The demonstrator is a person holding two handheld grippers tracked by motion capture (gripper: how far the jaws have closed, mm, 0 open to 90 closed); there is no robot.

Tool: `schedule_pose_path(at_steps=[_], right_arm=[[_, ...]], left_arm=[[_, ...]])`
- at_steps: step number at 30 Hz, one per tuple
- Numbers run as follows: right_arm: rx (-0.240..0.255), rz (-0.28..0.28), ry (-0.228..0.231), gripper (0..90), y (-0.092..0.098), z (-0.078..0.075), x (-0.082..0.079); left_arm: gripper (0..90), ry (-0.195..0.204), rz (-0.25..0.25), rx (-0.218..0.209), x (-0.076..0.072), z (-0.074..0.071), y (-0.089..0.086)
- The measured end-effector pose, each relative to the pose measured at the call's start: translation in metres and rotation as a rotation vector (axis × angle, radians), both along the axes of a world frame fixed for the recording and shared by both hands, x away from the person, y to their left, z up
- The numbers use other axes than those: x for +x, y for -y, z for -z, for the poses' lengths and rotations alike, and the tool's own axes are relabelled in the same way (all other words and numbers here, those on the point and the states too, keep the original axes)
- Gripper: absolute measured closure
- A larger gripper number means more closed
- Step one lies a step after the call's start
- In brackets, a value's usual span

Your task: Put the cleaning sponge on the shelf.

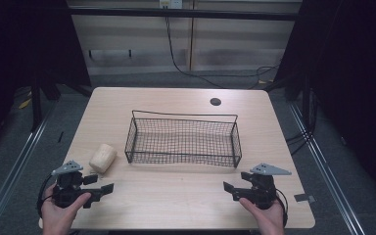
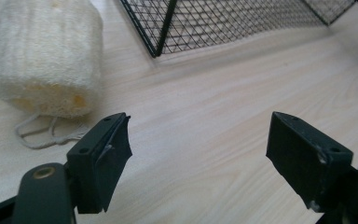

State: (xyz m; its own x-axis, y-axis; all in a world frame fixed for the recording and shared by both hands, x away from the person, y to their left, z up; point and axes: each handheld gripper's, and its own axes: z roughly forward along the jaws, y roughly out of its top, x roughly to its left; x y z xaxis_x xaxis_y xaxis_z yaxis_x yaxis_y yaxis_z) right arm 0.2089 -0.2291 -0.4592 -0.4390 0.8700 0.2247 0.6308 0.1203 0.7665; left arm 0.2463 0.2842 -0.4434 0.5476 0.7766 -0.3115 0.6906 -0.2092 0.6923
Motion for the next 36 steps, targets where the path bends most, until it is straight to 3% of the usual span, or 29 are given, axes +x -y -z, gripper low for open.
schedule_pose_path(at_steps=[5, 7, 9, 12, 15, 17, 23, 29, 30, 36], right_arm=[[-0.020, -0.008, 0.025, 19.9, -0.002, -0.002, -0.002], [-0.024, -0.015, 0.030, 19.9, -0.003, -0.003, -0.003], [-0.018, -0.025, 0.033, 20.4, -0.003, -0.004, -0.004], [-0.018, -0.041, 0.034, 20.8, -0.005, -0.004, -0.004], [-0.022, -0.060, 0.019, 20.8, -0.007, -0.003, -0.005], [-0.022, -0.072, 0.014, 20.8, -0.009, -0.003, -0.006], [-0.026, -0.073, 0.010, 20.9, -0.010, -0.003, -0.005], [-0.043, -0.080, 0.012, 20.7, -0.013, -0.002, -0.007], [-0.043, -0.085, 0.007, 20.6, -0.013, -0.002, -0.007], [-0.037, -0.091, 0.003, 20.6, -0.014, -0.002, -0.007]], left_arm=[[20.0, -0.016, 0.009, 0.030, 0.001, 0.001, 0.004], [22.7, -0.030, 0.012, 0.017, 0.002, -0.001, 0.004], [31.4, -0.031, 0.003, -0.019, 0.000, -0.003, 0.002], [31.8, -0.059, -0.012, -0.034, -0.001, -0.007, 0.000], [33.7, -0.081, 0.010, -0.026, 0.000, -0.010, -0.001], [31.2, -0.073, 0.009, 0.015, 0.000, -0.012, -0.002], [30.5, -0.076, 0.028, 0.015, 0.002, -0.019, -0.005], [25.4, -0.090, 0.011, 0.038, 0.008, -0.028, -0.007], [21.2, -0.095, 0.004, 0.037, 0.009, -0.029, -0.008], [22.1, -0.107, -0.002, 0.049, 0.019, -0.043, -0.012]])
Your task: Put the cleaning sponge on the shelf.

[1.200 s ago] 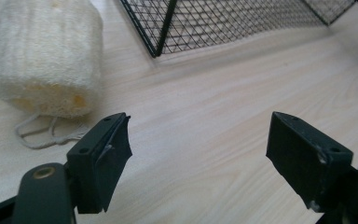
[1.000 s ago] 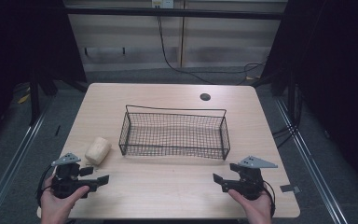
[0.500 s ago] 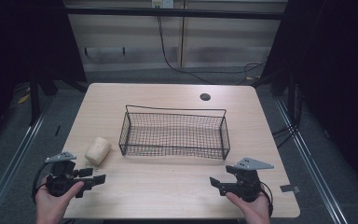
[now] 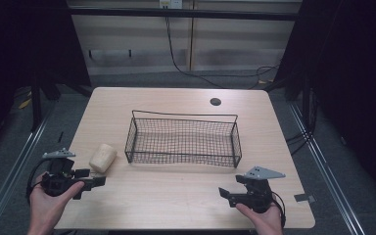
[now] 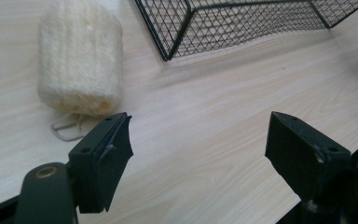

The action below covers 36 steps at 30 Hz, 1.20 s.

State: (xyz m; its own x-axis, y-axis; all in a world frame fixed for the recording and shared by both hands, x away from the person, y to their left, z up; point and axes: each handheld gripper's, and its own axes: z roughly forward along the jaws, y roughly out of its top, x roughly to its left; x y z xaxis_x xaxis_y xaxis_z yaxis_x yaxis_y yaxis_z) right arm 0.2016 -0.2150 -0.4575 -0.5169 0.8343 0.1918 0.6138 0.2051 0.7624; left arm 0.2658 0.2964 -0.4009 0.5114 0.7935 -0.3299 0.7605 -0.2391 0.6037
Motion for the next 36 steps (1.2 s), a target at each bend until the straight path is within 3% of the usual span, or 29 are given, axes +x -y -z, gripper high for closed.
schedule_pose_path(at_steps=[3, 5, 7, 9, 11, 13, 21, 23, 28, 35, 36], right_arm=[[-0.004, -0.004, -0.001, 20.5, -0.001, 0.000, 0.000], [-0.001, -0.008, -0.001, 20.5, -0.001, 0.001, 0.000], [-0.001, -0.007, -0.001, 20.4, -0.001, 0.001, 0.000], [0.000, -0.009, -0.007, 19.9, -0.001, 0.001, 0.000], [0.003, -0.003, -0.010, 19.0, -0.001, 0.001, 0.000], [0.002, -0.006, -0.009, 18.9, -0.001, 0.002, 0.001], [0.003, -0.017, -0.016, 18.7, -0.002, 0.002, 0.001], [0.010, -0.022, -0.023, 18.4, -0.003, 0.002, 0.001], [0.008, -0.026, -0.022, 18.2, -0.004, 0.003, 0.001], [0.010, -0.031, -0.022, 18.2, -0.004, 0.003, 0.002], [0.010, -0.030, -0.028, 18.2, -0.004, 0.003, 0.002]], left_arm=[[24.5, 0.027, -0.023, 0.033, 0.003, -0.006, -0.001], [22.4, 0.016, -0.015, 0.047, 0.007, -0.008, -0.002], [19.6, 0.018, -0.005, 0.096, 0.010, -0.009, -0.002], [17.3, -0.001, -0.007, 0.108, 0.015, -0.008, -0.002], [16.6, -0.022, 0.028, 0.144, 0.019, -0.008, -0.002], [16.8, -0.039, 0.038, 0.150, 0.021, -0.009, -0.002], [20.4, -0.088, 0.037, 0.213, 0.033, -0.017, -0.004], [21.0, -0.082, 0.025, 0.239, 0.036, -0.019, -0.003], [21.0, -0.109, 0.044, 0.263, 0.042, -0.024, -0.001], [19.6, -0.155, 0.024, 0.295, 0.060, -0.024, 0.003], [19.7, -0.153, 0.014, 0.332, 0.064, -0.023, 0.007]])
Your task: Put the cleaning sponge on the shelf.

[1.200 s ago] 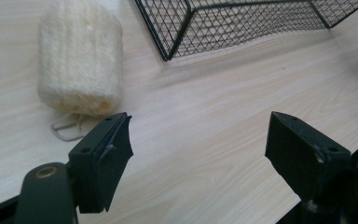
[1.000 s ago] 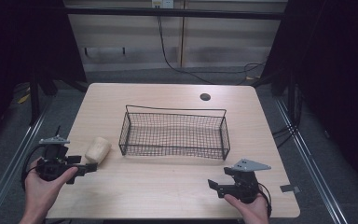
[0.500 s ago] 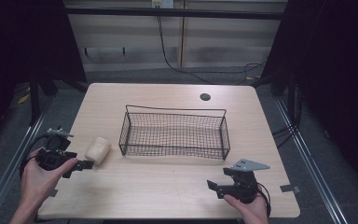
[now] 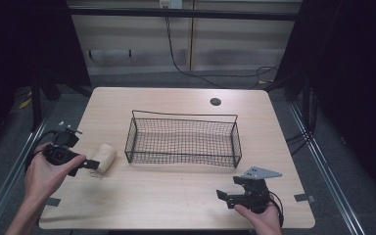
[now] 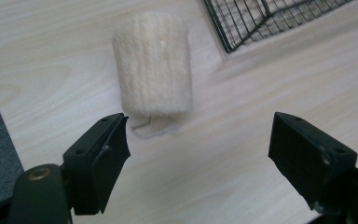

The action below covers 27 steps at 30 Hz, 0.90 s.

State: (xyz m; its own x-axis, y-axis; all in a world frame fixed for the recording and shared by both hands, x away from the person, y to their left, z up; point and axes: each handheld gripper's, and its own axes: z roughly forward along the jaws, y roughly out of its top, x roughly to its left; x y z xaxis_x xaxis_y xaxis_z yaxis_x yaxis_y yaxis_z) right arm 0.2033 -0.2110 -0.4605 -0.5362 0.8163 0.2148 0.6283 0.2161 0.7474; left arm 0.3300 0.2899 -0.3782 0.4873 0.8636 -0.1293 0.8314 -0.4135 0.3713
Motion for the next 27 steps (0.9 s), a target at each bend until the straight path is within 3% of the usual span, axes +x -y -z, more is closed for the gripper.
schedule_pose_path(at_steps=[1, 3, 12, 25, 27], right_arm=[[-0.002, -0.002, -0.001, 18.2, 0.000, 0.000, 0.000], [0.003, -0.001, -0.001, 18.2, 0.001, 0.000, 0.000], [0.000, -0.002, -0.013, 18.2, 0.001, 0.001, 0.001], [-0.004, -0.004, -0.017, 18.4, 0.001, 0.001, 0.001], [-0.004, -0.007, -0.016, 18.4, 0.001, 0.001, 0.001]], left_arm=[[19.7, -0.017, 0.004, 0.017, 0.003, 0.001, 0.002], [20.2, -0.034, 0.006, -0.005, 0.008, 0.003, 0.004], [20.4, -0.093, 0.020, 0.025, 0.023, 0.005, 0.006], [22.8, -0.125, -0.065, 0.085, 0.043, 0.014, 0.009], [22.1, -0.134, -0.076, 0.075, 0.046, 0.015, 0.009]])
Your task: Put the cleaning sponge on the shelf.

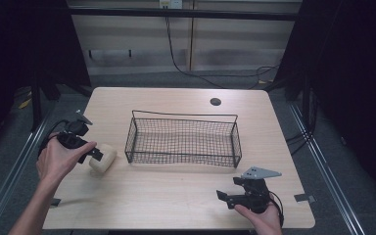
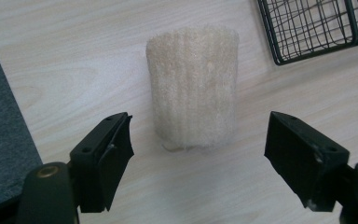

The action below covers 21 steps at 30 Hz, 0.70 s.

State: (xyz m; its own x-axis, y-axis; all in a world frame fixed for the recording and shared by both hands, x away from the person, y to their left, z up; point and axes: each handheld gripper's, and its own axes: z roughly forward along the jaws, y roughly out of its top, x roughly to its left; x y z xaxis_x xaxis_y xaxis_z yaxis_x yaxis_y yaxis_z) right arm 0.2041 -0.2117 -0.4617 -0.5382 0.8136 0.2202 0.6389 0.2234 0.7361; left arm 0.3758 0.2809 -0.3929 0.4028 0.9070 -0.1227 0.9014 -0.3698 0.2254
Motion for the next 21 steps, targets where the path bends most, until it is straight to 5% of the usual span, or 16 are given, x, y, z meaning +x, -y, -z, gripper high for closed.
schedule_pose_path(at_steps=[21], right_arm=[[-0.004, -0.008, -0.006, 18.2, -0.001, 0.001, 0.001]], left_arm=[[18.2, -0.071, 0.031, 0.042, 0.017, 0.027, 0.018]])
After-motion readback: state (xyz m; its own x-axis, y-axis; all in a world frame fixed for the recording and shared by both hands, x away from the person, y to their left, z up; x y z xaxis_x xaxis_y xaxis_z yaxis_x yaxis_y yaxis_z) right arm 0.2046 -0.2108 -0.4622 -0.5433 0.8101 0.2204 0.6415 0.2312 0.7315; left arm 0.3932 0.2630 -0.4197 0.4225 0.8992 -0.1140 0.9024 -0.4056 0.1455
